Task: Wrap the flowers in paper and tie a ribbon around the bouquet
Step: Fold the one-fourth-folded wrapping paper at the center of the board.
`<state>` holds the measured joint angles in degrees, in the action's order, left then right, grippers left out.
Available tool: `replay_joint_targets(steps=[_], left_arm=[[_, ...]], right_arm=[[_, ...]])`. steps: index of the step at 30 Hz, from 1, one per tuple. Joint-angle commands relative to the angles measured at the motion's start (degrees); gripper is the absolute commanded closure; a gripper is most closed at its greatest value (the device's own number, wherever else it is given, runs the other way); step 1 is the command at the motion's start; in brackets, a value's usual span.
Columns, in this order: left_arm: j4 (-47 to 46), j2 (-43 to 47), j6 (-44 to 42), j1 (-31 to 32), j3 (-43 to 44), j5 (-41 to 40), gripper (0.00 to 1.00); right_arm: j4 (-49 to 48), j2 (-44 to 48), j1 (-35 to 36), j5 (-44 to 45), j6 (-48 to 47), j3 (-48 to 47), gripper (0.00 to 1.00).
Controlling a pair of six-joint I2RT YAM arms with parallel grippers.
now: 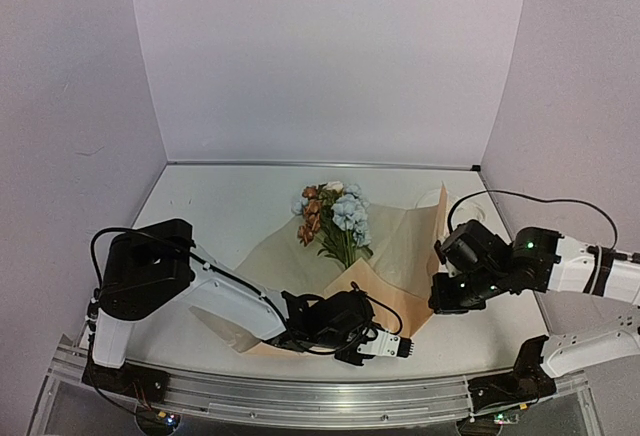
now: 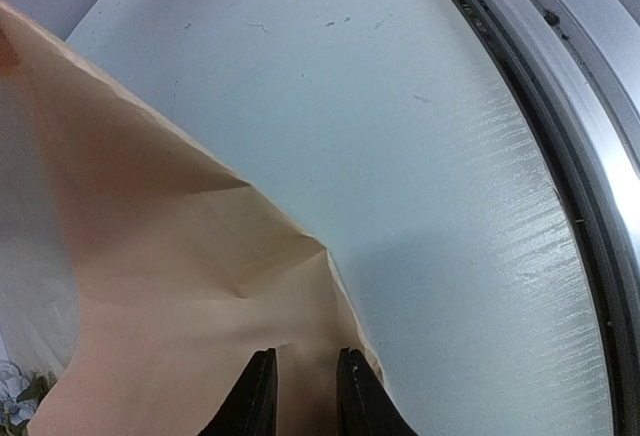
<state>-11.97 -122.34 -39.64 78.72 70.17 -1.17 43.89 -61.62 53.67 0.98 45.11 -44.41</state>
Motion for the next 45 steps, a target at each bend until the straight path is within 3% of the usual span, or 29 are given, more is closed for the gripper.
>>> replay_joint_targets(steps=[1, 12, 21, 29, 35, 40, 45], left_arm=[[1.4, -1.8, -0.5, 0.0, 0.1, -0.5, 0.77], [-2.6, 0.5, 4.0, -0.7, -3.3, 0.6, 0.77], [-2.7, -0.4, 3.8, -0.7, -3.7, 0.6, 0.77], [-6.2, 7.2, 8.9, -2.4, -6.2, -0.1, 0.76], [-3.1, 16.0, 17.9, -3.2, -8.5, 0.0, 0.69], [4.0, 25.4, 30.2, -3.9, -14.4, 1.5, 0.69], [9.4, 34.7, 43.1, -4.1, -23.1, 8.1, 0.71]], right_arm=[[1.0, -0.6, -0.1, -2.6, -0.5, -4.1, 1.00], [1.3, -2.1, -0.1, 1.6, 1.1, -8.7, 1.00], [1.4, -5.8, -0.2, -0.3, 2.0, -13.5, 1.00], [7.6, -6.2, -0.2, 1.9, 0.0, -14.4, 1.00], [12.5, -4.3, -0.3, 5.8, -2.3, -13.0, 1.00], [13.4, -3.3, -0.3, 7.7, -3.1, -11.8, 1.00], [13.8, -4.7, -0.3, 7.6, -4.4, -13.3, 1.00]])
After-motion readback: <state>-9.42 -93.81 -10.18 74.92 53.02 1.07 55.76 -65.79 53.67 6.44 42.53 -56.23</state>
